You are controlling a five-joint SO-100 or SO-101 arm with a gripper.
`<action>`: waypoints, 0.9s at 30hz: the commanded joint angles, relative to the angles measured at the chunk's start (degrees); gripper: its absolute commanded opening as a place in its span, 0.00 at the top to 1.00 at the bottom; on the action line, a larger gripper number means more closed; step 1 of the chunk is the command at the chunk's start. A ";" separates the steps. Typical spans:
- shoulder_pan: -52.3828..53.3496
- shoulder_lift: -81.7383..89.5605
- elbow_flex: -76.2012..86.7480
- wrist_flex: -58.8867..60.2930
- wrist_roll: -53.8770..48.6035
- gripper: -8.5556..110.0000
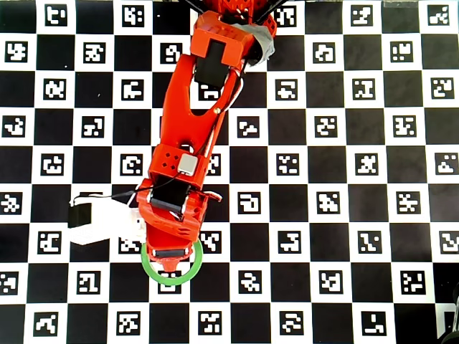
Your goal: Grab the red cube then put it in the green circle then put the blue cube on top and finally the orange cube on top
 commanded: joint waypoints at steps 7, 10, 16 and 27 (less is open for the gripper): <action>0.88 2.99 -0.26 -0.53 0.44 0.57; 0.88 3.08 -0.26 -0.53 0.62 0.56; 0.97 3.25 -0.26 -0.62 0.88 0.55; 0.88 8.35 2.02 0.44 1.14 0.52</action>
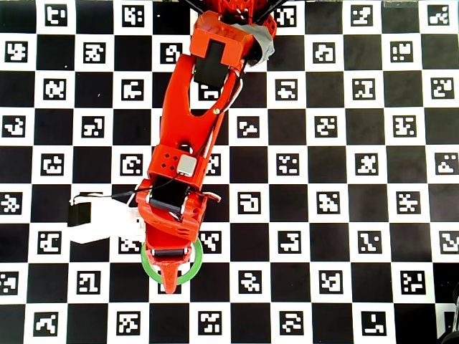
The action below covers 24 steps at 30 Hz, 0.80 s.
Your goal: Grab the red cube then put it in the green circle then put the blue cube on top and finally the orange cube on top
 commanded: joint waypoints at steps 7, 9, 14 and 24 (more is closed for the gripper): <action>-0.44 17.31 3.78 2.29 0.62 0.52; -0.79 19.60 4.57 3.08 0.88 0.52; -1.49 24.96 8.35 3.60 0.79 0.52; -2.11 36.65 18.81 3.60 -1.85 0.70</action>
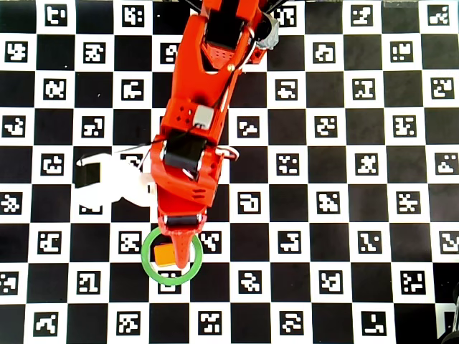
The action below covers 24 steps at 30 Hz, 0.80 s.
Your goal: Grab the red cube then put it in the green circle then put the blue cube on top and finally the orange cube on top
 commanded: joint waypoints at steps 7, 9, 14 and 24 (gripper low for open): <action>-1.32 20.83 13.18 -3.60 -4.39 0.91; -1.23 24.79 18.11 -5.89 -5.63 0.96; -1.85 35.60 31.20 -9.32 -10.46 0.97; -4.13 53.88 58.45 -19.34 -32.26 0.97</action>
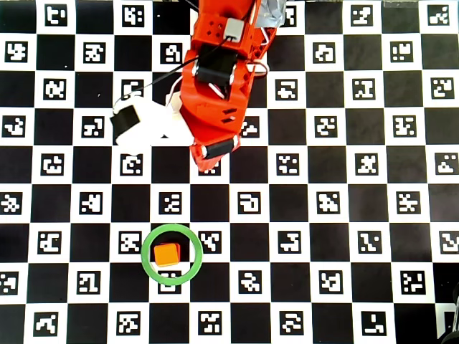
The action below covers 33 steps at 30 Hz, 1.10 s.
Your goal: Grab the red cube then put it in the green circle then put the blue cube on top and finally the orange cube on top
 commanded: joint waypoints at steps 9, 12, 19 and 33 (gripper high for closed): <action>-4.57 26.89 25.49 -12.04 -19.34 0.97; -6.33 31.11 30.06 -12.66 -21.97 0.97; -9.40 43.86 41.13 -13.71 -25.40 0.97; -8.88 62.49 57.22 -5.89 -29.18 0.97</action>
